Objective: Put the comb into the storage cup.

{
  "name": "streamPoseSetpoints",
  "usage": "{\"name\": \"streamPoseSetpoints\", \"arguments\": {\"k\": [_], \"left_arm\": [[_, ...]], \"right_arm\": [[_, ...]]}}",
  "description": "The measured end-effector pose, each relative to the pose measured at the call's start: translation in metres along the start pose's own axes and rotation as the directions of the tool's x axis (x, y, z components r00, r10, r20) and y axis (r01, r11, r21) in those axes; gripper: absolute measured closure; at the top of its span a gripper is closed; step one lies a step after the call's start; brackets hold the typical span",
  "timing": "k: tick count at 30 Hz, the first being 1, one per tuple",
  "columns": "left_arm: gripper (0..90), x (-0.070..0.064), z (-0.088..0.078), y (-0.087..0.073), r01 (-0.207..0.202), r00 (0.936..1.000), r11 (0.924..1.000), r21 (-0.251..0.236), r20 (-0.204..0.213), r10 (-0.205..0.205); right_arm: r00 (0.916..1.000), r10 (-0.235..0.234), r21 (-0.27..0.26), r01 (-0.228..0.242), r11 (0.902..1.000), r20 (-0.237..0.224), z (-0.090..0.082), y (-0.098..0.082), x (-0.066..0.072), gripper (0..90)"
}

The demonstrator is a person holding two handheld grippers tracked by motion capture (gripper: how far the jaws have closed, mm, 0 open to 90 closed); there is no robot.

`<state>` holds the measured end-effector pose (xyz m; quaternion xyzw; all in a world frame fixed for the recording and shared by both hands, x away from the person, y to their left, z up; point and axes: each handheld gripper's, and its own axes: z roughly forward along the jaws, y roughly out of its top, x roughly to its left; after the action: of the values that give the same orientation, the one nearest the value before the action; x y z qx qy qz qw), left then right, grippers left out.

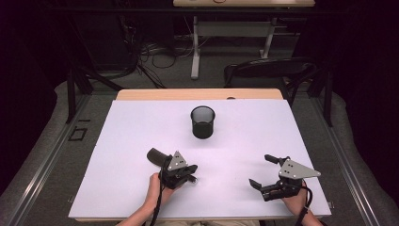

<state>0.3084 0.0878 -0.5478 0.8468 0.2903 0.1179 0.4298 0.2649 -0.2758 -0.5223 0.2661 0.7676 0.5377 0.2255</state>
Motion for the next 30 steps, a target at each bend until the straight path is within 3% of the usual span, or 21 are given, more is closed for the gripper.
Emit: {"name": "streamPoseSetpoints", "arguments": {"k": [13,30], "left_arm": [[90.0,-0.0008,0.0048,-0.0008,-0.01,0.9998,0.9984,0.056,0.02,0.009],[90.0,-0.001,0.0047,-0.002,-0.023,0.9993,0.9958,0.089,0.032,0.02]], "right_arm": [[1.0,0.002,0.0,-0.002,1.0,-0.002,-0.0007,0.0001,0.0003,0.0],[1.0,-0.001,0.006,0.001,1.0,0.001,-0.0024,0.0003,-0.0001,0.0]]}}
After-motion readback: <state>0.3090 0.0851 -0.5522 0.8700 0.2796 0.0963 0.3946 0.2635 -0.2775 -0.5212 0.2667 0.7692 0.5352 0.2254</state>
